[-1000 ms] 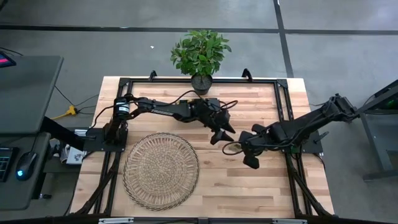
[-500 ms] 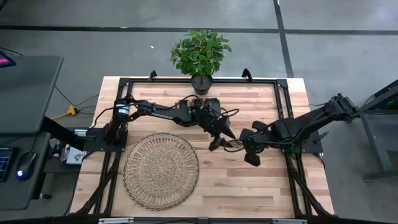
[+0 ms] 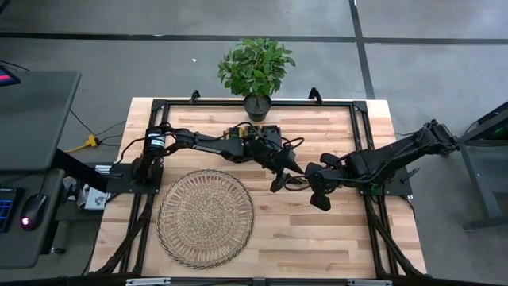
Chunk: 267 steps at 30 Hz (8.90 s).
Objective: Pick & Place Tea
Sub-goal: Put the yellow tea bag into the left section of the wooden organizer, then return to Home Position
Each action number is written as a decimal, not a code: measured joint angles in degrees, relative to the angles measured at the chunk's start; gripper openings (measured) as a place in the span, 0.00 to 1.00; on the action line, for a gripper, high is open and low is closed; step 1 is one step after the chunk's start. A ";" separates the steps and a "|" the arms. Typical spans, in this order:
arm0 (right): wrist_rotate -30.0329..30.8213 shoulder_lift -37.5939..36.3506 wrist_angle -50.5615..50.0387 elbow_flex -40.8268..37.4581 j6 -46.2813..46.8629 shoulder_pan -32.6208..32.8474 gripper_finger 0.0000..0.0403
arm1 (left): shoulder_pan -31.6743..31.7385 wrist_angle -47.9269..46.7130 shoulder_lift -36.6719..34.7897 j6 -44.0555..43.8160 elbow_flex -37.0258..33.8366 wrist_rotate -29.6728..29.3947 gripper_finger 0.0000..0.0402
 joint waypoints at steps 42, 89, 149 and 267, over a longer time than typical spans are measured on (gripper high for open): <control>-2.76 -7.20 -0.01 0.00 2.76 0.00 0.32 | 0.02 -2.86 0.02 -4.12 0.01 -2.98 0.00; 15.55 -25.38 -15.36 -9.55 16.85 5.75 0.40 | 6.86 23.81 -22.38 -15.21 -39.40 -15.69 0.00; 15.98 -25.35 -10.59 -9.51 21.09 5.73 0.40 | 28.17 30.51 -31.21 -9.21 -63.65 -13.20 0.00; -5.61 -72.89 47.64 -54.03 -4.87 -32.11 0.03 | 15.39 32.92 -85.24 -21.53 -85.44 -11.82 0.00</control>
